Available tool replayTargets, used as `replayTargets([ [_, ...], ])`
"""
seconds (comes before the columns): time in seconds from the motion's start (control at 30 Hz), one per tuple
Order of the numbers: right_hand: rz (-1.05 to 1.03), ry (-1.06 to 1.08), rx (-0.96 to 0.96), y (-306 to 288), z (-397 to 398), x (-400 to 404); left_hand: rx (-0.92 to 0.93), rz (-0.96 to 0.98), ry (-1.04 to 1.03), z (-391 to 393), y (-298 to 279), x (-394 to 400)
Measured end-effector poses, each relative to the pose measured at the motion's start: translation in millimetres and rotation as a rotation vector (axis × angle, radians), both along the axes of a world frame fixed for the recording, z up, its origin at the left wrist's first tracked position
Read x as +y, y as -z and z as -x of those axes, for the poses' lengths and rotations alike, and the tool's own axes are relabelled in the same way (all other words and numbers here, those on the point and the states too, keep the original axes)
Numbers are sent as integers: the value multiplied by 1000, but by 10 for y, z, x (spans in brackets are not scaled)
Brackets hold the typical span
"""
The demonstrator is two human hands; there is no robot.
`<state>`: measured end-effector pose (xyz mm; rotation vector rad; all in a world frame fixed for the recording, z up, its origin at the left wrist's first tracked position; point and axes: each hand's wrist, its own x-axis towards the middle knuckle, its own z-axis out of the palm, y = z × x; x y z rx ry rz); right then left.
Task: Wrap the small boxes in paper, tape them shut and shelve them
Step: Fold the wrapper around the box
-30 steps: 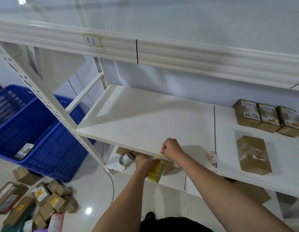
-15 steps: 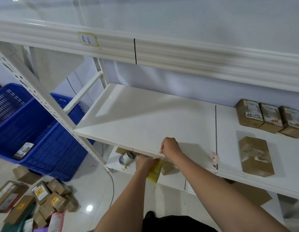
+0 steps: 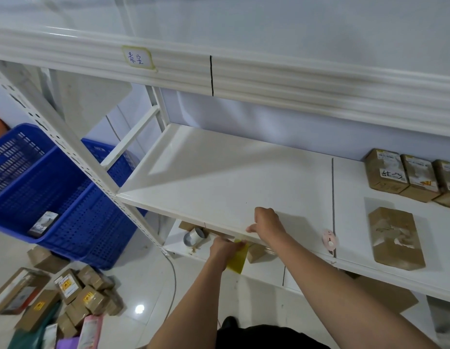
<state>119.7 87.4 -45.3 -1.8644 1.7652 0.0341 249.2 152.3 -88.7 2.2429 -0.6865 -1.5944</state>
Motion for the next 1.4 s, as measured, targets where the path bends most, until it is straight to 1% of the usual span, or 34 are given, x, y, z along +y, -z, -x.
replayTargets([
  [0.17,-6,-7,-5,7,63,-33,44,43,42,-35,87,10],
  [0.3,39,24,-10,5,170,-66,13,79,84,-55,57,26],
  [0.4,121,109,-112,-8,279,-32,-25,114,107,-30,75,55],
  [0.47,120,194,-211,-23,367,25,-87,146,112,-8,46,79],
  [0.53,27,260,-310,-22,455,112,-224,206,69,24,13,107],
  [0.6,-120,328,-417,-4,525,246,-388,272,-23,85,-91,139],
  [0.63,-205,374,-473,13,556,332,-439,305,-62,138,-152,145],
  [0.7,-378,464,-549,68,619,523,-445,371,-46,282,-225,138],
  [0.77,-500,554,-564,157,676,716,-371,399,32,463,-258,127],
  [0.83,-551,701,-638,295,731,854,-204,373,78,609,-238,122],
  [0.93,-571,1015,-857,514,808,873,126,204,61,739,-202,179],
  [0.97,-572,1076,-899,565,820,848,203,145,47,766,-191,193],
  [1.03,-562,1108,-906,597,827,794,289,69,18,795,-167,192],
  [1.1,-568,1129,-924,584,815,755,343,34,-30,800,-147,181],
  [1.27,-650,1183,-1013,593,797,775,497,19,-168,804,-211,166],
  [1.33,-667,1189,-1021,627,800,792,523,7,-140,807,-245,168],
  [1.4,-671,1165,-1003,641,798,795,530,-19,-71,800,-251,180],
])
